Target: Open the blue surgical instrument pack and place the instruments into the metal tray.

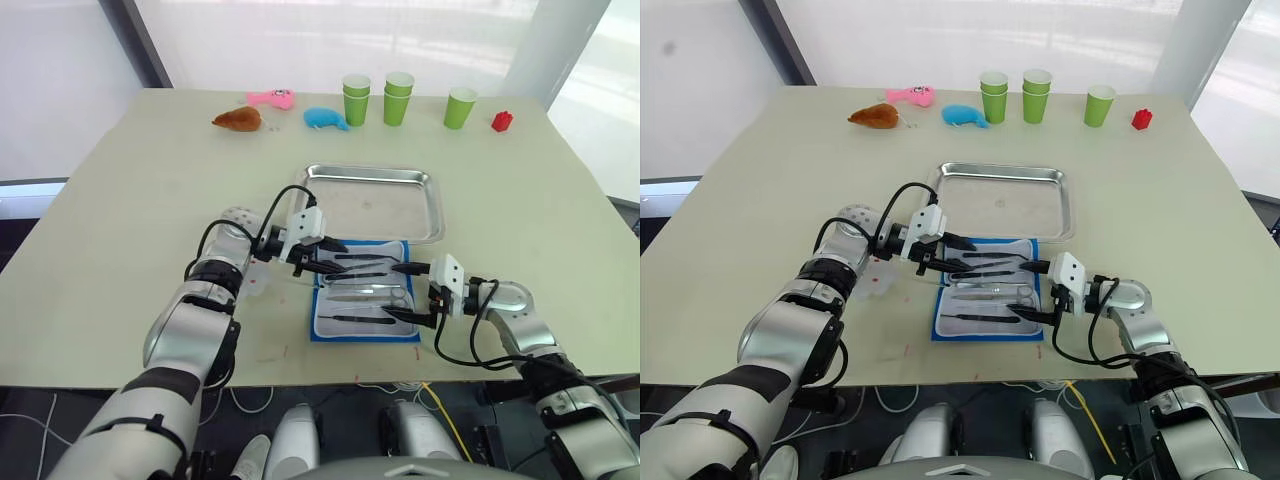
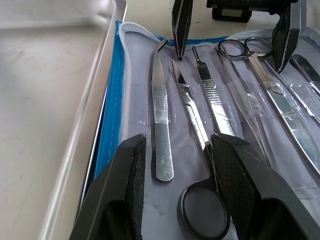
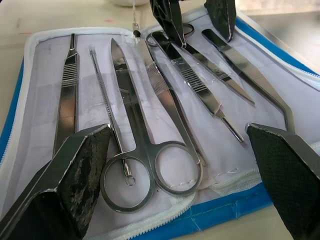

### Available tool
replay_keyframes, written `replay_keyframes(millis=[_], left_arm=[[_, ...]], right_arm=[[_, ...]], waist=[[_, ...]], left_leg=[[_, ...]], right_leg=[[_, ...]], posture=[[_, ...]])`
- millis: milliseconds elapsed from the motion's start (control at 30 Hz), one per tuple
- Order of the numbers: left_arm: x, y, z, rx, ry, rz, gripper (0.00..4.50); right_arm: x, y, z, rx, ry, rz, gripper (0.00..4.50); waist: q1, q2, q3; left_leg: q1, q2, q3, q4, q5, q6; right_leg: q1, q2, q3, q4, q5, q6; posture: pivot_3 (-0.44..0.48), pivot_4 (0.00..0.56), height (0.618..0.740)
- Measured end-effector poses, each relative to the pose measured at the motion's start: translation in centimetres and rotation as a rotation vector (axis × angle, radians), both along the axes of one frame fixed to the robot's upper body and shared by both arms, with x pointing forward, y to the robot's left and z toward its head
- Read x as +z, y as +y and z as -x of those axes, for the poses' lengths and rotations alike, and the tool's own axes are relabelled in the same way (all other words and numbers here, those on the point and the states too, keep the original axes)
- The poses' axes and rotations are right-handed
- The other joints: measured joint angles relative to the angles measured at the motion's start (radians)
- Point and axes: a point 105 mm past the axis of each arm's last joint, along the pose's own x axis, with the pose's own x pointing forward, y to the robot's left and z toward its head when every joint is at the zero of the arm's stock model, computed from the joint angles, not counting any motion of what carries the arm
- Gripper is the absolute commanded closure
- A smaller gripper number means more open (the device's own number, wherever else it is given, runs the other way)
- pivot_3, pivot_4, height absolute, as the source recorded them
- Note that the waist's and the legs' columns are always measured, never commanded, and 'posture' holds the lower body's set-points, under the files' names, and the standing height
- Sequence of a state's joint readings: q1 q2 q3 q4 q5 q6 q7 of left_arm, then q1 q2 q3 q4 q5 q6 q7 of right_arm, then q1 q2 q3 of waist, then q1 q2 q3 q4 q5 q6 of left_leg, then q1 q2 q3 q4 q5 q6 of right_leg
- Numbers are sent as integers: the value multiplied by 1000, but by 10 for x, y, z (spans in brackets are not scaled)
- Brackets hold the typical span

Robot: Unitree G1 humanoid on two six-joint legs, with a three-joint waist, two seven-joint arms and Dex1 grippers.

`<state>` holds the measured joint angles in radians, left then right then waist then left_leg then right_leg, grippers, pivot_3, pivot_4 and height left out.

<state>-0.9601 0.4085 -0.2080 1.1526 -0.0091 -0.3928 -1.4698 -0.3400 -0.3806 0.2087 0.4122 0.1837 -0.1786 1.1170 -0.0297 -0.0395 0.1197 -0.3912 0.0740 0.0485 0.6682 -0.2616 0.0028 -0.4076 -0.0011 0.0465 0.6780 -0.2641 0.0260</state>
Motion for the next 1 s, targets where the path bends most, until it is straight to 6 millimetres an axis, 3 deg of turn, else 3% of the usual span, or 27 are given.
replay_keyframes(millis=[333, 567, 600, 667, 1000], left_arm=[[1, 0, -3, 23, -8, -2, 2276], [-2, 2, -4, 38, 12, -10, 2276], [-2, 3, -4, 39, 13, -10, 2810], [-2, 4, -4, 47, 17, -10, 3406], [-3, 9, -3, 68, 76, -3, 3406]], right_arm=[[-2, 0, 0, 2, 23, 1, 0], [-4, 1, 0, 3, 62, 8, 0], [-4, 1, 0, 3, 62, 8, 0], [-4, 1, 0, 4, 63, 9, 0], [-4, 1, 0, 5, 66, 9, 0]], waist=[[-3, -3, -2], [-3, -3, -2], [-3, -3, -2], [-3, -3, -2], [-5, -3, -2]], left_leg=[[0, 0, -1, 0, 0, 0], [10, 0, -1, -3, -1, 1], [10, 0, -1, -3, -1, 1], [10, 0, 0, -3, -1, 1], [10, 0, -1, -3, -1, 1]], right_leg=[[1, 0, -1, 0, 0, 0], [11, 0, -1, -3, -1, -2], [11, 0, -1, -3, -1, -2], [11, 0, 0, -3, -1, -2], [11, 0, -1, -2, -2, -2]], posture=[[0, 150, 740], [0, 150, 740], [0, 150, 740], [0, 150, 740], [0, 150, 740]])
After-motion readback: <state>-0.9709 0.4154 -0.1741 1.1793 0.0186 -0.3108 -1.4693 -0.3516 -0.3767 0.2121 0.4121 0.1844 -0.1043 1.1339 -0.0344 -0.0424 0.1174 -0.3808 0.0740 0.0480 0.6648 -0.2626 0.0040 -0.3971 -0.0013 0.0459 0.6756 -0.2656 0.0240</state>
